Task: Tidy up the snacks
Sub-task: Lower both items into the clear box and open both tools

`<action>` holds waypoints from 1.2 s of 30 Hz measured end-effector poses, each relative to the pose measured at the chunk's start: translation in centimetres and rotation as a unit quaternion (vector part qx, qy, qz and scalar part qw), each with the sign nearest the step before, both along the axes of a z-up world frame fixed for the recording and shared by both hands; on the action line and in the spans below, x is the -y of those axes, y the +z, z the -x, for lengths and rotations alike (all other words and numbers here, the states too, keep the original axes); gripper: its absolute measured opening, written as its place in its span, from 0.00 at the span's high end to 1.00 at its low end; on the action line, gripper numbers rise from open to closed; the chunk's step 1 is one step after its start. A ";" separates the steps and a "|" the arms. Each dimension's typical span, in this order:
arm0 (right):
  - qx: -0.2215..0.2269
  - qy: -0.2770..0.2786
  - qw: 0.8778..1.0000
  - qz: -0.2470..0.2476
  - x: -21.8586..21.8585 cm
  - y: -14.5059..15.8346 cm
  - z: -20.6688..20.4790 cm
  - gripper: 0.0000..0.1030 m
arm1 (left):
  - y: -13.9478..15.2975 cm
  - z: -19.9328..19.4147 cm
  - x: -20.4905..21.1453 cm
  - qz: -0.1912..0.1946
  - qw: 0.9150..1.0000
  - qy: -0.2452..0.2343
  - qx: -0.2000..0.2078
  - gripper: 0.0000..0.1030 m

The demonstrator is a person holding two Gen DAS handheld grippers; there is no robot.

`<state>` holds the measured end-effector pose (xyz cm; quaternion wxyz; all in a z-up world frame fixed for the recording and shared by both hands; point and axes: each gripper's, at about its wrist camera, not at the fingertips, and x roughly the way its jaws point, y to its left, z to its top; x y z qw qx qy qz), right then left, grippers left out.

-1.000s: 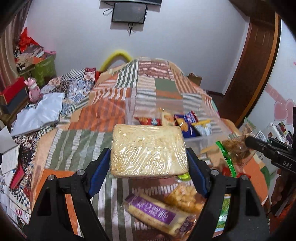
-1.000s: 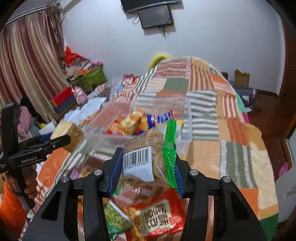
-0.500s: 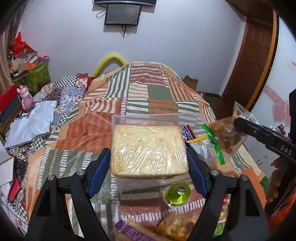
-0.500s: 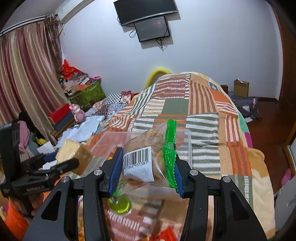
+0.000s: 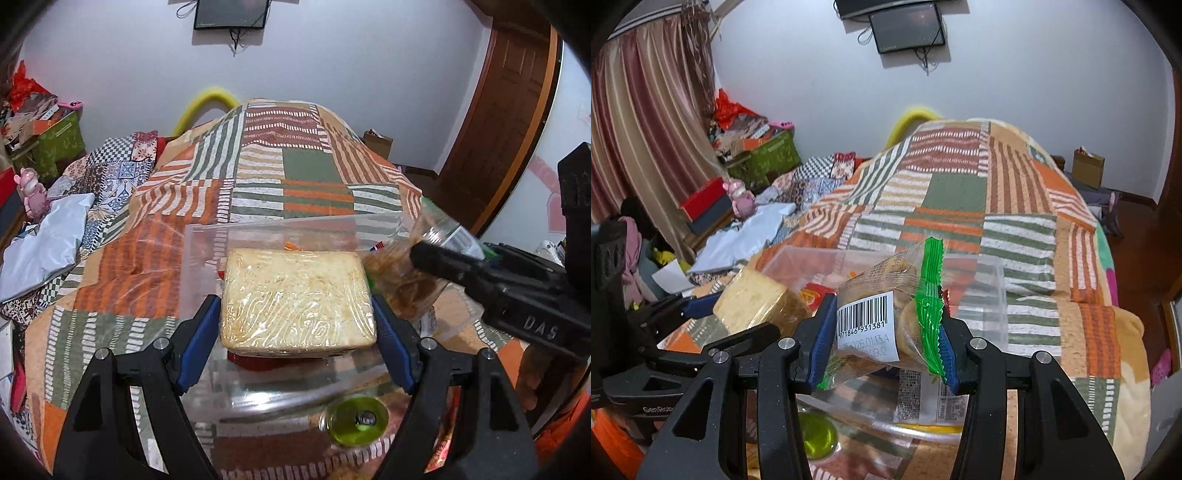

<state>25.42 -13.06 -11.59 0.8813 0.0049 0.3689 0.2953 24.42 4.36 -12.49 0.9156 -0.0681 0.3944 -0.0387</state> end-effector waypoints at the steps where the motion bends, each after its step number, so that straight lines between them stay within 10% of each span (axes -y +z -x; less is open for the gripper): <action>1: -0.004 0.002 1.000 0.002 0.0 -0.3 -0.1 0.56 | -0.1 -0.2 0.1 0.000 1.000 0.000 -0.002 0.24; 19: -0.022 0.013 0.998 0.050 0.3 -2.2 -0.3 0.48 | -2.4 -1.8 1.0 -0.012 0.999 -0.007 -0.040 0.23; 25: 0.002 0.000 0.998 0.066 0.7 -1.3 0.7 0.23 | -2.3 -1.4 0.9 -0.007 0.999 -0.002 -0.053 0.23; 36: 0.036 -0.010 0.997 0.071 2.1 1.2 3.3 0.21 | 0.8 1.6 1.0 -0.016 0.999 -0.003 -0.029 0.20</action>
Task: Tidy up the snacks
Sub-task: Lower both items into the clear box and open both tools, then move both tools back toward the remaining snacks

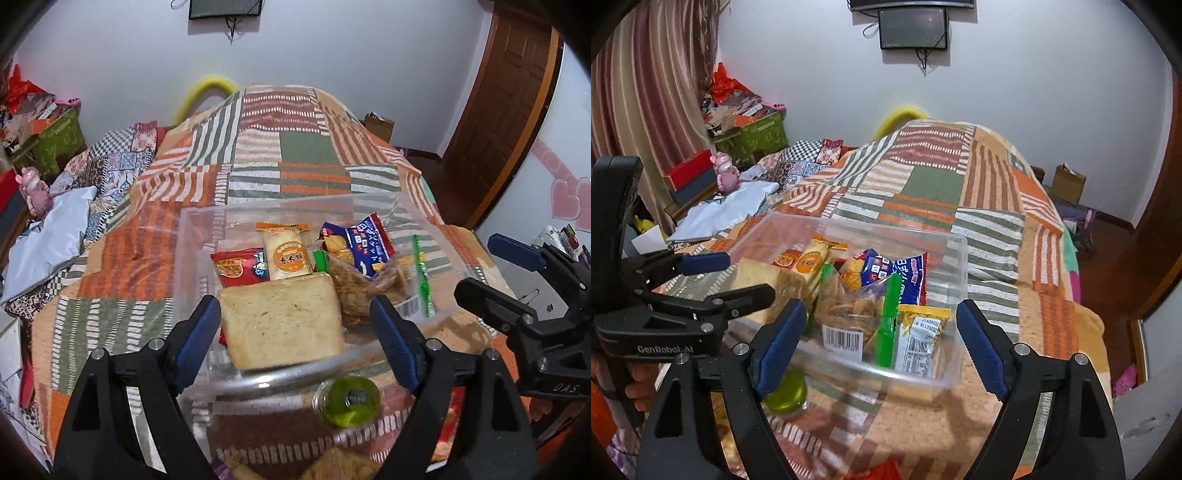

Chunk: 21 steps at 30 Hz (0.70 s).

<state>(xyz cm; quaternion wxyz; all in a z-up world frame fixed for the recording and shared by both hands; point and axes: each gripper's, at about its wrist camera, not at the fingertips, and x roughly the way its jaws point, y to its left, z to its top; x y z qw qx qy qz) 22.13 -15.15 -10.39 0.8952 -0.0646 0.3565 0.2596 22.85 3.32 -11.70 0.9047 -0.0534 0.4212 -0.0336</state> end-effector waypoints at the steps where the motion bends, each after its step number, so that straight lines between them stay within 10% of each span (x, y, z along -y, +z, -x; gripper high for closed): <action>1: 0.005 0.000 1.000 0.000 0.1 0.3 0.4 0.21 | 0.3 0.3 0.0 0.000 1.000 0.000 0.002 0.20; 11: 0.036 -0.002 0.999 0.002 1.3 2.1 4.9 0.18 | 1.9 5.8 -0.6 -0.019 1.000 0.009 0.016 0.15; 21: -0.006 -0.019 1.000 0.022 3.0 -1.5 8.0 0.16 | -3.0 9.6 -1.8 -0.007 0.999 0.030 -0.042 0.14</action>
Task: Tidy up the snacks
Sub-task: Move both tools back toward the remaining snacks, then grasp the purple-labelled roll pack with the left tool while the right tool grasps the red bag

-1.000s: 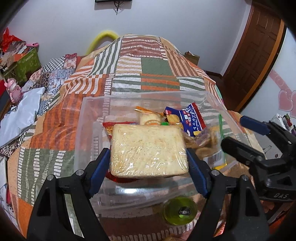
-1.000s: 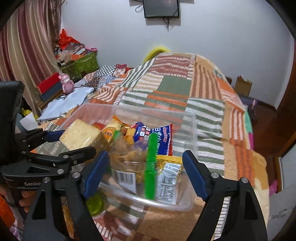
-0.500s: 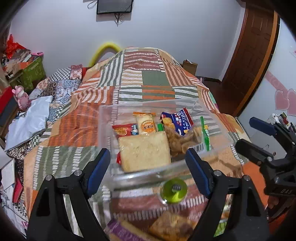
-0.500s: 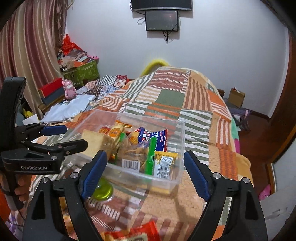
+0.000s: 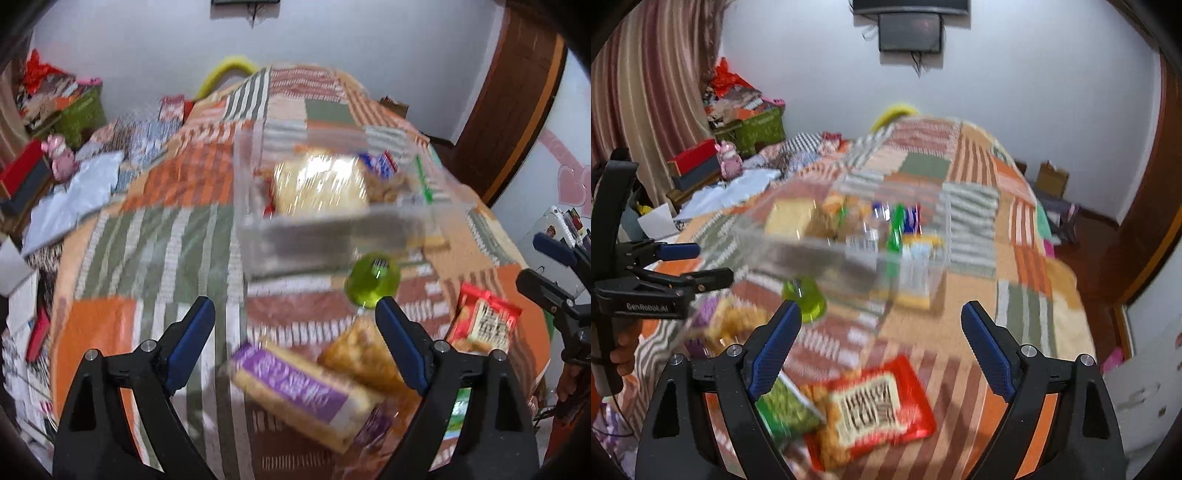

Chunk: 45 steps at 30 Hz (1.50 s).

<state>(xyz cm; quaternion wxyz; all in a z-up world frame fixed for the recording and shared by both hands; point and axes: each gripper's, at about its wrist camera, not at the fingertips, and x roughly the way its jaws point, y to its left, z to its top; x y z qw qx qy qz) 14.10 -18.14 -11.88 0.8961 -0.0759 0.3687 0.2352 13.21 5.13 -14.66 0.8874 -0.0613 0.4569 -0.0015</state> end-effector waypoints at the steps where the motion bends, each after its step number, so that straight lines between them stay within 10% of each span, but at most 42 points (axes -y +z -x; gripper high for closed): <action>1: -0.009 -0.006 1.000 0.003 0.2 -0.6 0.1 0.16 | -0.6 0.3 0.0 0.006 1.000 0.002 -0.008 0.14; 15: -0.100 -0.032 0.994 -0.012 3.2 -6.3 2.6 0.16 | -2.3 4.7 -2.1 -0.014 1.000 0.022 -0.001 0.12; 45: -0.116 -0.055 0.992 -0.010 0.8 -7.0 -0.2 0.16 | -2.5 5.2 -2.0 -0.003 1.000 0.022 -0.004 0.12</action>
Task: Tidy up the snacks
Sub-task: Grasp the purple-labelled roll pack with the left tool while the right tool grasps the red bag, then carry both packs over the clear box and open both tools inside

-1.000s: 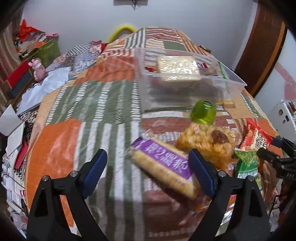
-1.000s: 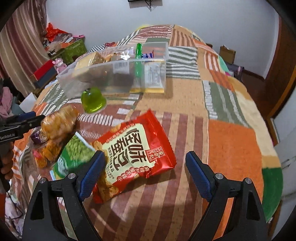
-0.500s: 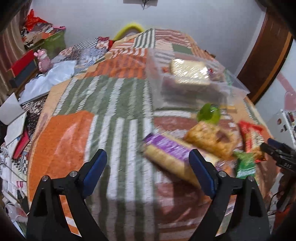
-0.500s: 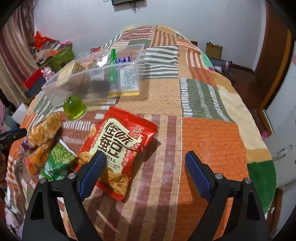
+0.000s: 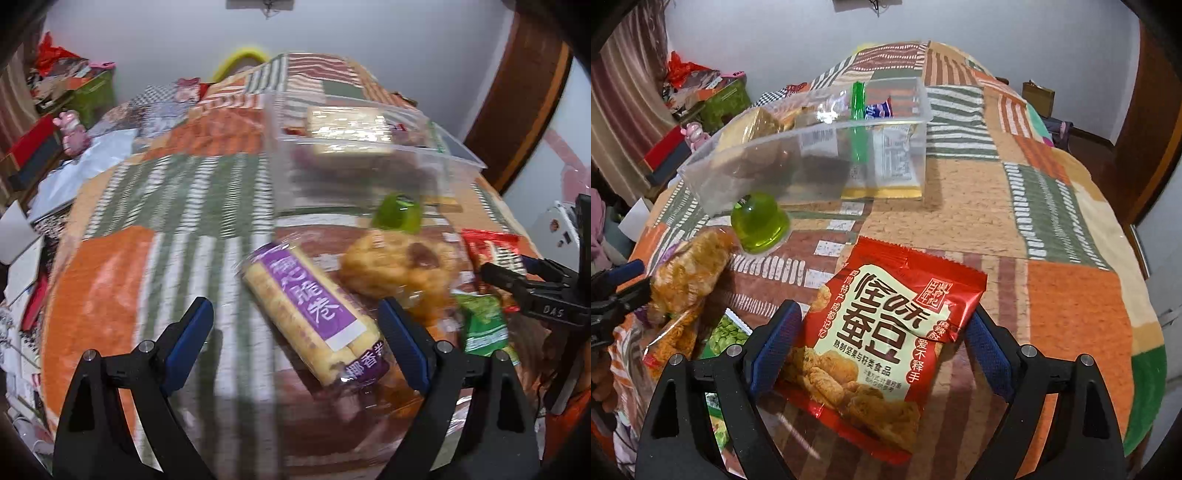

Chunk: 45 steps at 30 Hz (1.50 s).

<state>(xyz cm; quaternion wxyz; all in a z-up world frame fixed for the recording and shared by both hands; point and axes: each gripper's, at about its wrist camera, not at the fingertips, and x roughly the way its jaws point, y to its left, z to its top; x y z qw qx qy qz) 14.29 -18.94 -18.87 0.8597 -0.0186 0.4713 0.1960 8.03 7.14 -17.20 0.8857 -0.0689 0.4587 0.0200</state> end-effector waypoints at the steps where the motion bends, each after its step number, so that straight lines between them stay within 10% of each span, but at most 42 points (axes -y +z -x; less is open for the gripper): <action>1: -0.001 -0.001 1.000 -0.003 0.1 -0.1 0.0 0.16 | -0.2 0.2 -0.5 -0.005 1.000 0.006 -0.002 0.12; 13: 0.003 0.005 1.000 -0.018 -0.1 -0.4 0.3 0.30 | -2.9 -1.4 -2.2 0.030 0.998 0.035 -0.033 0.12; 19: 0.006 0.008 1.000 -0.024 0.0 -0.3 0.1 0.47 | -3.3 -1.9 -0.9 -0.001 0.999 0.034 -0.020 0.43; 25: 0.012 0.003 0.999 -0.052 0.8 0.5 0.1 0.61 | -2.9 -1.9 -1.5 0.010 0.999 0.035 -0.017 0.51; 45: 0.084 -0.013 0.993 -0.076 2.5 5.3 -0.5 0.68 | 5.5 -2.6 -0.8 0.017 0.996 0.020 0.089 0.57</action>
